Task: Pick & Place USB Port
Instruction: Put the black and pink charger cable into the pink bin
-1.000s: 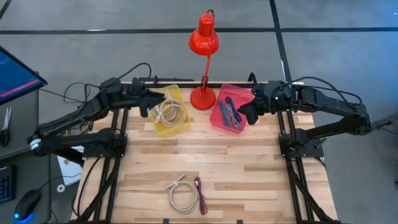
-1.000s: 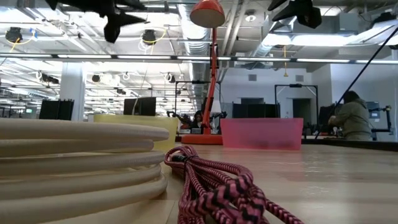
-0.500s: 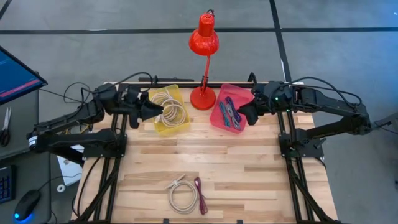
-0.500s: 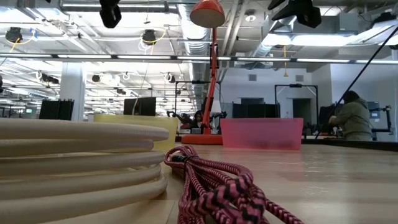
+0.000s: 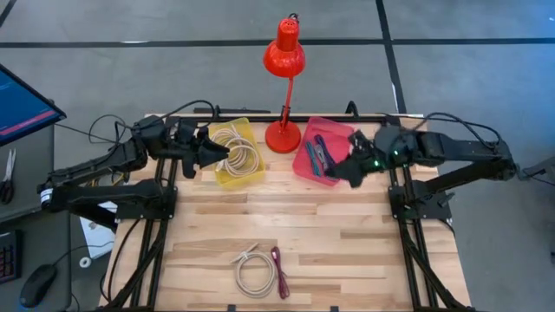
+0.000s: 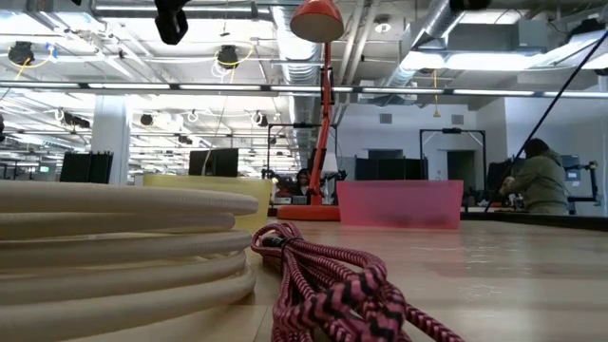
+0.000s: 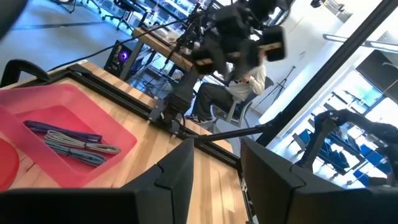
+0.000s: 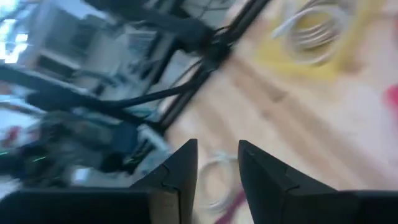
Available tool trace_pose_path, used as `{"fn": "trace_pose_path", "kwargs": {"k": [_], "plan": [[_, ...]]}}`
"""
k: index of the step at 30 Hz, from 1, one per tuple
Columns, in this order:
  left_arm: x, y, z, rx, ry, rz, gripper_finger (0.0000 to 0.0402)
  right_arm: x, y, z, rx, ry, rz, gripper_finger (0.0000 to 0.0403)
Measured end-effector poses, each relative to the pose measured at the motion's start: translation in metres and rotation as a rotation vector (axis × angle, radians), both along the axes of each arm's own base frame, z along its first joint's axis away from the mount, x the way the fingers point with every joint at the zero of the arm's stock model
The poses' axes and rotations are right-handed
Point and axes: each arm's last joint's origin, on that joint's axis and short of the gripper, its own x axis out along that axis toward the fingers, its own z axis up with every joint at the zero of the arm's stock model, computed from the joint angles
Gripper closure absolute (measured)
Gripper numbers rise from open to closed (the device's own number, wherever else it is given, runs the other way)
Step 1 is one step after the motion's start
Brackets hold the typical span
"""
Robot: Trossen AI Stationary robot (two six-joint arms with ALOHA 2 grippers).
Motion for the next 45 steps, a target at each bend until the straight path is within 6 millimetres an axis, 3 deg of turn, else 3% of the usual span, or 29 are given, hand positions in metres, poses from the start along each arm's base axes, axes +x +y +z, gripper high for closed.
{"fn": "trace_pose_path", "kwargs": {"k": [7, 11, 17, 21, 26, 34, 40, 45], "plan": [[0.000, 0.000, 0.000, 0.000, 0.000, 0.000, 0.0270, 0.021, 0.041, 0.005, 0.123, -0.119, 0.055, 0.0322], [0.000, 0.000, 0.000, 0.000, 0.001, 0.000, 0.0270, 0.044, 0.063, -0.006, 0.190, -0.116, 0.089, 0.0333], [0.000, 0.000, 0.000, -0.001, 0.003, 0.000, 0.0270, 0.084, 0.094, -0.013, 0.241, -0.027, 0.103, 0.0335], [0.000, 0.000, -0.001, 0.001, 0.005, -0.001, 0.0270, 0.112, 0.114, -0.007, 0.220, 0.037, 0.117, 0.0335], [0.000, 0.000, -0.001, 0.003, 0.007, -0.001, 0.0270, 0.132, 0.134, -0.008, 0.165, 0.259, 0.109, 0.0335], [0.000, 0.000, -0.001, -0.003, 0.010, -0.001, 0.0270, 0.144, 0.171, -0.041, 0.141, 0.646, 0.110, 0.0335], [0.000, 0.000, -0.001, 0.003, 0.012, -0.001, 0.0270, 0.166, 0.203, -0.078, 0.154, 0.673, 0.181, 0.0335], [0.000, 0.000, -0.002, 0.001, 0.015, -0.001, 0.0270, 0.181, 0.215, -0.105, 0.150, 0.677, 0.150, 0.0335]]}}
